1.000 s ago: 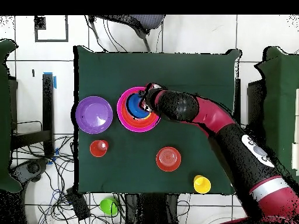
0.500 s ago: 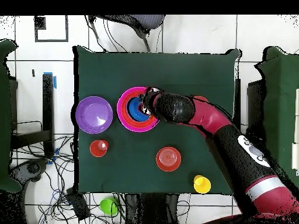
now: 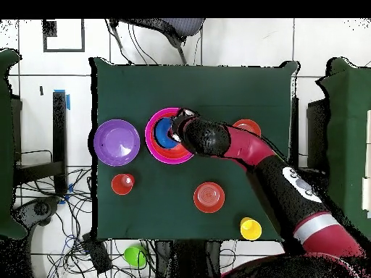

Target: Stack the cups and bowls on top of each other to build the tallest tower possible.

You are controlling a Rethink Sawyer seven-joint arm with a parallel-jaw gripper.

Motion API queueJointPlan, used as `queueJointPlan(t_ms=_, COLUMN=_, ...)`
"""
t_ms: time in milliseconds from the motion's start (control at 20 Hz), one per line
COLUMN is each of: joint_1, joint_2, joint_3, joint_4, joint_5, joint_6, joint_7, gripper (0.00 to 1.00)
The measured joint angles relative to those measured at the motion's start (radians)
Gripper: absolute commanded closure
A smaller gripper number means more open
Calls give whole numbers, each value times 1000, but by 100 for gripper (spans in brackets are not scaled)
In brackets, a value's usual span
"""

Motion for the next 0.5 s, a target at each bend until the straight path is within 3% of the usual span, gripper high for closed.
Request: queueJointPlan(t_ms=500, joint_1=21, joint_2=21, joint_3=-7, joint_4=0, joint_5=0, joint_6=-17, joint_7=0, gripper=100)
